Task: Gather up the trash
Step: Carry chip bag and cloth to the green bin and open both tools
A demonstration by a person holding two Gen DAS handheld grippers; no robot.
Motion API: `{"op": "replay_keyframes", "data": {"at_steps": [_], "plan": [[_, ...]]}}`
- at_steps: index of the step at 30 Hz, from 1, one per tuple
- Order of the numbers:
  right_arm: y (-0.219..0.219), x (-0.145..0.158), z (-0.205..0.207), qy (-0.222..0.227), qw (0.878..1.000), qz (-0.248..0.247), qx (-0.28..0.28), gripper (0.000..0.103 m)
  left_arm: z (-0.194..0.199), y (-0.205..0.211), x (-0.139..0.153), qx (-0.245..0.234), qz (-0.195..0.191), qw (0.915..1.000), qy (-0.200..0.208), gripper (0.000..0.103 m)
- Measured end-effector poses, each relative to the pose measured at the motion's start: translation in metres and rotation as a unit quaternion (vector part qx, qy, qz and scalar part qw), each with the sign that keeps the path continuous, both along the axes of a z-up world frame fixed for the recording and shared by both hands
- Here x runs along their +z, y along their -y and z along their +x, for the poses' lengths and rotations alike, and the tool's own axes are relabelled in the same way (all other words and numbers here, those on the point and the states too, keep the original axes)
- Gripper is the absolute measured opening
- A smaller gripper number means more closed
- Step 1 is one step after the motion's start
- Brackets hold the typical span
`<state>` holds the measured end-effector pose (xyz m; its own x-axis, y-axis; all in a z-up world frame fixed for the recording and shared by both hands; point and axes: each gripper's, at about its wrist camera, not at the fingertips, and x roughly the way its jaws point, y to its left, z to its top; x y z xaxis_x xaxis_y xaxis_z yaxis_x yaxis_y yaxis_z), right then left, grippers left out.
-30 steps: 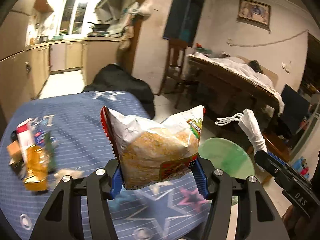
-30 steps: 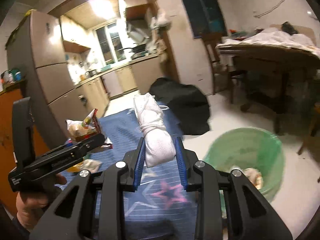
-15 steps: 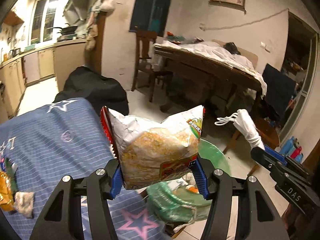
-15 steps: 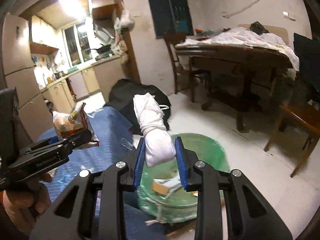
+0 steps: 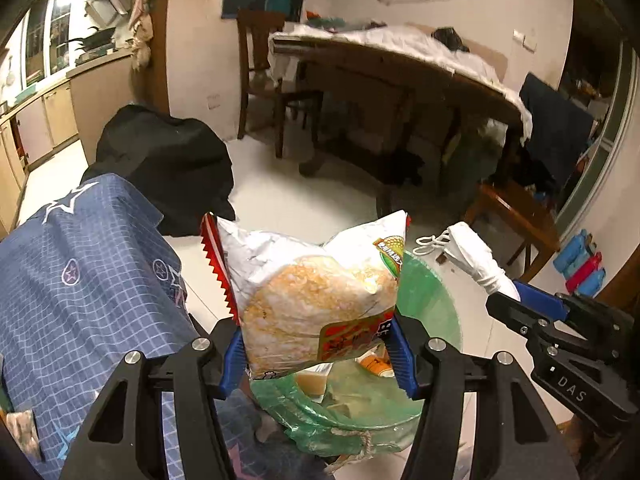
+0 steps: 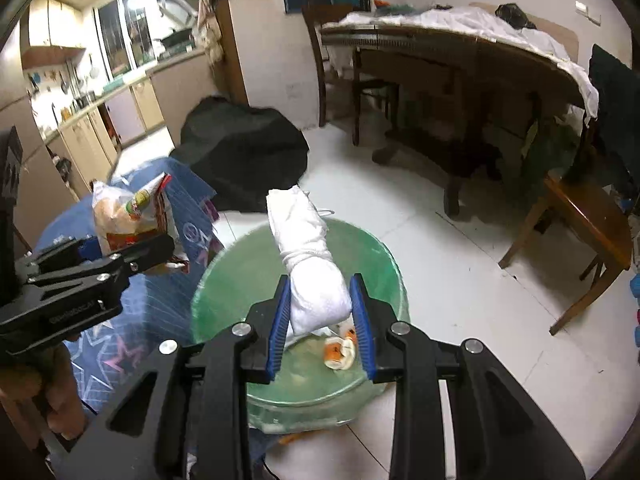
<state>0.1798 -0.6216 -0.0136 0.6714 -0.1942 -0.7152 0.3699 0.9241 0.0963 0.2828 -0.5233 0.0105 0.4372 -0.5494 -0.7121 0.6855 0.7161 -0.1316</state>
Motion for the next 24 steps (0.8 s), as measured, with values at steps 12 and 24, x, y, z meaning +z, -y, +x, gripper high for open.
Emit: {"op": "replay_keyframes", "data": {"at_steps": [12,24], "plan": [[0.013,-0.03,0.014,-0.059,0.998,0.014,0.01,0.028,0.025,0.023,-0.048,-0.01,0.047,0.9984,-0.03,0.06],[0.014,-0.023,0.021,-0.054,0.998,0.009,0.018,0.028,0.029,0.024,-0.052,-0.004,0.05,0.9984,-0.027,0.06]]}}
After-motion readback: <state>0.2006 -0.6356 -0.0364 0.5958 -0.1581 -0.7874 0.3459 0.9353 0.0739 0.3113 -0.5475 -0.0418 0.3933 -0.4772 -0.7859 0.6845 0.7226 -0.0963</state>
